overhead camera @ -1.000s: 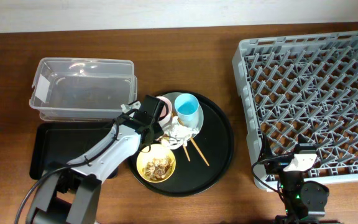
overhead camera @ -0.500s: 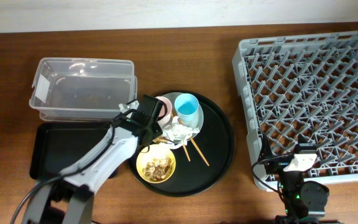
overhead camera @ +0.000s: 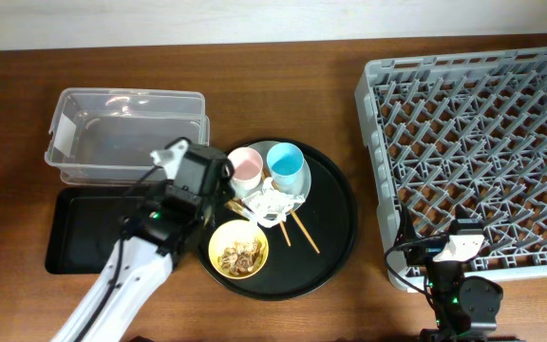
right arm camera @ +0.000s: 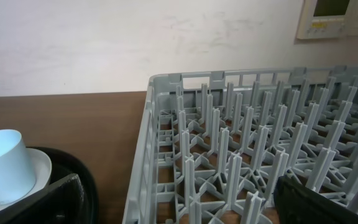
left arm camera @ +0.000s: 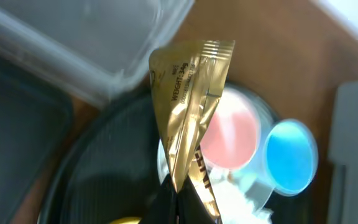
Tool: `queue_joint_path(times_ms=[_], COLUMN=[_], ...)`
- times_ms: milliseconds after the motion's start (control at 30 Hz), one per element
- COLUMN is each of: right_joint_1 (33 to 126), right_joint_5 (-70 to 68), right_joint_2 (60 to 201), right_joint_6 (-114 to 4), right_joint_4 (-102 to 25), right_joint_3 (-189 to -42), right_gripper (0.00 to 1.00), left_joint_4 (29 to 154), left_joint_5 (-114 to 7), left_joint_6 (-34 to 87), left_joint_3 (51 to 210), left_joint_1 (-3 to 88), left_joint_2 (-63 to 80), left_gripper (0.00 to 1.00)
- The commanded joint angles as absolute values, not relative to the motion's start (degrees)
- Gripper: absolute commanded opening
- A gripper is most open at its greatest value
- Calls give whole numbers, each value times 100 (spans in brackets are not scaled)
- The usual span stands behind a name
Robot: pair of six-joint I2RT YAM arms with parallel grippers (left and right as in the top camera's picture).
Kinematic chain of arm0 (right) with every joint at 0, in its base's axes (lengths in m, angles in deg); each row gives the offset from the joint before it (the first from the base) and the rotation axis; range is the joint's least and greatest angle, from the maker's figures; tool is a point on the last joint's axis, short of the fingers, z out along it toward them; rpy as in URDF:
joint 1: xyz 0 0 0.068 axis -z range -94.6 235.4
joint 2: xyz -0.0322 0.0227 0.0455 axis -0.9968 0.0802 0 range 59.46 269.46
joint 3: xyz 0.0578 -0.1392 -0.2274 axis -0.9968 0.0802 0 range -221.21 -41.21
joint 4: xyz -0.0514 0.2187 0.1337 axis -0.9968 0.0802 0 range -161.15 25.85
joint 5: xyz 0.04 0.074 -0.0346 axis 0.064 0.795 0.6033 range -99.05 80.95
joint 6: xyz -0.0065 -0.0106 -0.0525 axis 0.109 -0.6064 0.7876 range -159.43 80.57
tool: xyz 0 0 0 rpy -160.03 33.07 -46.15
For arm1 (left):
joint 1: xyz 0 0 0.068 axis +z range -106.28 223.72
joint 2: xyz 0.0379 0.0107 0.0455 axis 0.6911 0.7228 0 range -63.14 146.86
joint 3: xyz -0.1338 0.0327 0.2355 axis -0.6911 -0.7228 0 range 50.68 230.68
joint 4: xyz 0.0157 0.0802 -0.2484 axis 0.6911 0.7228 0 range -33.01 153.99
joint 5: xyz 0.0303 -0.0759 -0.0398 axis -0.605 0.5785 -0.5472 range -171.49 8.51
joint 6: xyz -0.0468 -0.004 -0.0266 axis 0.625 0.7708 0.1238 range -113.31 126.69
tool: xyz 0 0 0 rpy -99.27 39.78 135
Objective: Sort waste into correct bins and load items into the dishwasher rack
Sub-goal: 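Carry the wrapper left and drop it into the clear bin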
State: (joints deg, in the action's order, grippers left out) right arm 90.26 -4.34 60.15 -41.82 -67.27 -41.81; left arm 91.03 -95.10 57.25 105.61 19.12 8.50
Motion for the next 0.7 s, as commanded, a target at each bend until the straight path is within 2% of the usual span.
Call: queue_joint_path(times_ms=[0,400,567,667], right_joint_1=[9061,9061,9061,9061], right_joint_5=[-482,-484,-484,-482], right_joint_2=[6009,6009,6009,6009], right_joint_6=[-4182,-4182,-4182,-4182], right_joint_4=[-6703,-6701,-6701,-6703], right_joint_3=[-4153,-4153,-4153,-4153], right_gripper=[99,99,99,99], left_joint_4=[8588,6891,6424,5917], left_joint_5=[-9829,-9825,-9829,-9779], left_joint_6=[4842,4687,4657,4075], left_joint_3=[10516,10516,10516,10516], left_joint_1=[2390,4268,4465,4465], left_joint_2=[539,1245,2098,2541], left_gripper=[0,1,3,6])
